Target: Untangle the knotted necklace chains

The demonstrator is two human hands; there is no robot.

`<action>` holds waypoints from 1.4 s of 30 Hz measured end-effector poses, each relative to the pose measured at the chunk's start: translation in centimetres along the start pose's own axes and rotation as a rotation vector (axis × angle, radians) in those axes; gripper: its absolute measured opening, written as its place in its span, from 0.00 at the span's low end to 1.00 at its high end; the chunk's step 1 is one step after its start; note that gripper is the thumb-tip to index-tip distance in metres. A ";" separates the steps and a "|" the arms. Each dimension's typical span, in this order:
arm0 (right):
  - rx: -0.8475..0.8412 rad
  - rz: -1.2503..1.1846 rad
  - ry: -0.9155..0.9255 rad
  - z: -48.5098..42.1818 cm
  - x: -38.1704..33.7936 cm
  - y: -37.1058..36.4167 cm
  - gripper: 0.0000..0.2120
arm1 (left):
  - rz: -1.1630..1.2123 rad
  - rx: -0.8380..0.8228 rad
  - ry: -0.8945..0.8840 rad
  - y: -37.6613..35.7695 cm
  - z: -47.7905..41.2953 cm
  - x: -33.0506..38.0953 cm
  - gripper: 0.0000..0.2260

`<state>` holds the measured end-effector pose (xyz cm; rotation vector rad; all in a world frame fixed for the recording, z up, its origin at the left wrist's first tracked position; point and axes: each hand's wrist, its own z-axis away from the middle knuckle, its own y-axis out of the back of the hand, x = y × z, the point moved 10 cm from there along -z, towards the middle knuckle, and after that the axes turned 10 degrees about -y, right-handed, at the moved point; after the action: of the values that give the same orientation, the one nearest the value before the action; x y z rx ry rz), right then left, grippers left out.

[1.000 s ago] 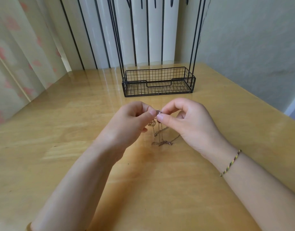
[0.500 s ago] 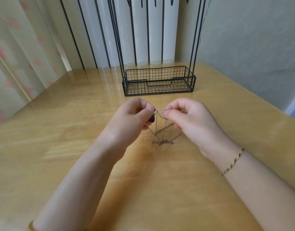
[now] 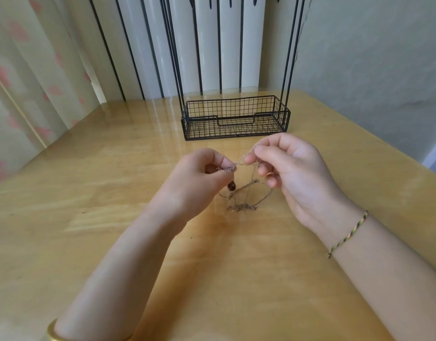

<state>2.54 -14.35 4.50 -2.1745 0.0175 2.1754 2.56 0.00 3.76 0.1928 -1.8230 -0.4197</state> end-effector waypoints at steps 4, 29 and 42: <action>-0.020 0.053 -0.026 -0.1 0.3 -0.1 0.08 | 0.000 0.029 0.005 0.3 0.0 -0.2 0.02; -0.036 0.505 0.118 0.4 -0.1 -1.5 0.07 | 0.234 0.009 0.018 -0.2 -0.2 -0.3 0.14; -0.019 0.431 0.148 0.4 -0.5 -1.2 0.08 | 0.209 -0.025 0.085 -0.9 -0.2 -1.1 0.02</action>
<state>2.15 -13.13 5.03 -2.5295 0.5203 2.2028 3.02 -0.49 2.51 0.0023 -1.7332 -0.2825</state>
